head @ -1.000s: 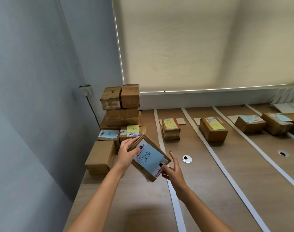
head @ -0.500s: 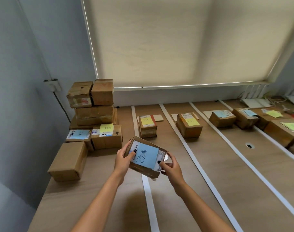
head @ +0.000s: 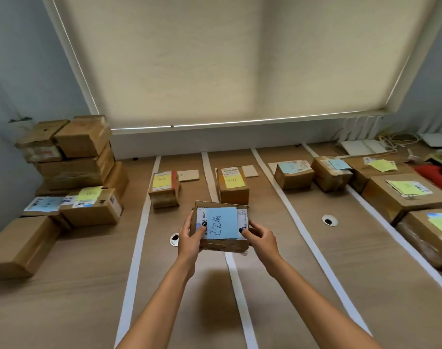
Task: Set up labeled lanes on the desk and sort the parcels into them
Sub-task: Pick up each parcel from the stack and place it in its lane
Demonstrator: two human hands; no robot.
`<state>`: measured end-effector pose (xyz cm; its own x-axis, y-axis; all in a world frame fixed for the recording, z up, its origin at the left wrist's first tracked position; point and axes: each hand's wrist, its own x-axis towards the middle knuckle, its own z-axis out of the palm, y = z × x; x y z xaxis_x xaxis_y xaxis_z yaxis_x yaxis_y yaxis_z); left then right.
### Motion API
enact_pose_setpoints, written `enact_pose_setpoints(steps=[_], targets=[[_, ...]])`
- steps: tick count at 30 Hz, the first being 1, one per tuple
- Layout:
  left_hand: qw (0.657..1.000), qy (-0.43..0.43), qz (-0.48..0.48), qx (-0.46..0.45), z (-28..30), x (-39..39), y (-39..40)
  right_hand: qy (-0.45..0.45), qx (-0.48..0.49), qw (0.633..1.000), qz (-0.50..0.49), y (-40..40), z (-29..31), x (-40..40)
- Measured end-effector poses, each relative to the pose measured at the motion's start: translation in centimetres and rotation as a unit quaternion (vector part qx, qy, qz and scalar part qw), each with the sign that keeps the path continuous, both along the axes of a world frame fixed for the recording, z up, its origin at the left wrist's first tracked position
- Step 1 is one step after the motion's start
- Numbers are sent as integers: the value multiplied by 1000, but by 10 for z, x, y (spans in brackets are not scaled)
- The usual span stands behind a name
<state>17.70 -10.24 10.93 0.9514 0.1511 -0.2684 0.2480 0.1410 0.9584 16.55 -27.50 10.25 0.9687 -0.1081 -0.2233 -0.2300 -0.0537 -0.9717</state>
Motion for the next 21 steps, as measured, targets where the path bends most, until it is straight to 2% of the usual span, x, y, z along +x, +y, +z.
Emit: enact_pose_setpoints(steps=[8, 16, 21], targets=[[999, 25, 22, -39, 8, 8, -113, -7, -23, 1000, 2, -101, 1, 27], [998, 45, -31, -33, 0, 36, -201, -9, -55, 997, -48, -190, -15, 46], [994, 73, -75, 9, -11, 58, -268, 5, -36, 996, -78, -259, -22, 75]])
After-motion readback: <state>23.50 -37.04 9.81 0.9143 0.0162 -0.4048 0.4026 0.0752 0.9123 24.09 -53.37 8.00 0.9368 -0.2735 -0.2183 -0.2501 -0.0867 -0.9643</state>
